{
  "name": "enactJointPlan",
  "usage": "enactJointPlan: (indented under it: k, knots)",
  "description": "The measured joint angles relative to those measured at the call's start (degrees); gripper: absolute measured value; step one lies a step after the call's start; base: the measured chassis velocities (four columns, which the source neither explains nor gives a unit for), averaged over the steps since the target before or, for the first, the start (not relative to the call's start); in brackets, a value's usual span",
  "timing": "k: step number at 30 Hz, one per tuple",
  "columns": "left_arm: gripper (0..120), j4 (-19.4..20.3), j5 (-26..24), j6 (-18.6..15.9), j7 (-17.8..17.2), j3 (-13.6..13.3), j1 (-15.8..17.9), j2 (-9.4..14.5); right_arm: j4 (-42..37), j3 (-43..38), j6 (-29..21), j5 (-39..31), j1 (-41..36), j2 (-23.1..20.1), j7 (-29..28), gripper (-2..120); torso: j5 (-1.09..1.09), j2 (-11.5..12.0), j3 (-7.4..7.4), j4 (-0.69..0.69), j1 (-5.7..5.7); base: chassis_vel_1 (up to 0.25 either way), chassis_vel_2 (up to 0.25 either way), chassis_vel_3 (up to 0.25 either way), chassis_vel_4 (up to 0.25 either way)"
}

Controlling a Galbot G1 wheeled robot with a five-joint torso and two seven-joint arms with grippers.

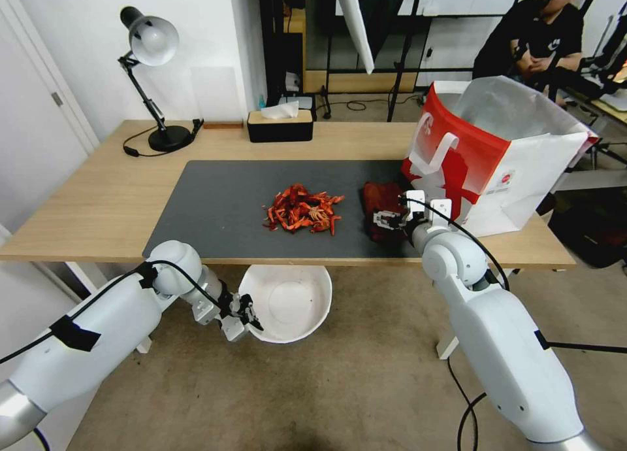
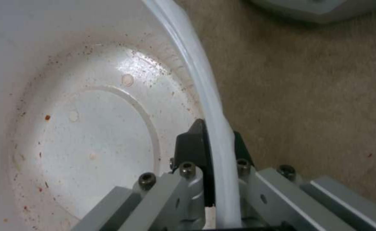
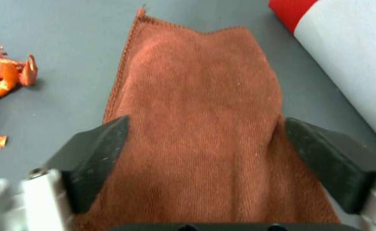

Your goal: Sweep shrimp from table into container with towel, then put container into takeout bag.

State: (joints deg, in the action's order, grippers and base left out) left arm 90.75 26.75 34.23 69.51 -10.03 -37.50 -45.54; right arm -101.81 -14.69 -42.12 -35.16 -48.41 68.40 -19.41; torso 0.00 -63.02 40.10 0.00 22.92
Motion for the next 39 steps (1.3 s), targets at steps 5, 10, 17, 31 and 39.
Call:
enactJointPlan:
  k: [5, 10, 17, 31, 39]
  knots:
    - [0, 0.2, -0.1, 0.1, -0.1, 0.1, -0.1, 0.1, 0.0, -0.1, 0.0, -0.2, -0.4, 0.1, -0.1, 70, 0.0, 0.0, 0.0, 0.0, 0.0, 0.0, 0.0, 0.0, 0.0]
    - [0, 0.3, -0.2, 0.2, -0.2, 0.2, -0.2, 0.2, 0.0, -0.2, 0.0, -0.2, -0.8, 0.2, -0.2, 57, 0.0, 0.0, 0.0, 0.0, 0.0, 0.0, 0.0, 0.0, 0.0]
    - [0, 0.3, -0.4, 0.8, -0.5, 0.7, -0.5, 0.3, -0.2, -0.2, 0.1, -0.4, -1.0, 0.5, -0.7, 33, 0.0, 0.0, 0.0, 0.0, 0.0, 0.0, 0.0, 0.0, 0.0]
    - [0, 0.0, -0.4, 1.3, -0.9, 1.6, -1.5, 0.5, -0.6, -0.3, 0.3, -1.9, -1.6, 0.5, -2.3, 4, 0.0, 0.0, 0.0, 0.01, 0.0, 0.0, 0.0, 0.0, 0.0]
    - [0, 0.1, -0.4, 1.5, -1.5, 2.1, -2.1, 0.9, -1.7, -0.9, 0.4, -2.2, -0.7, -0.1, 1.3, 4, 0.02, 0.0, 0.01, -0.02, 0.0, 0.0, 0.0, 0.0, 0.0]
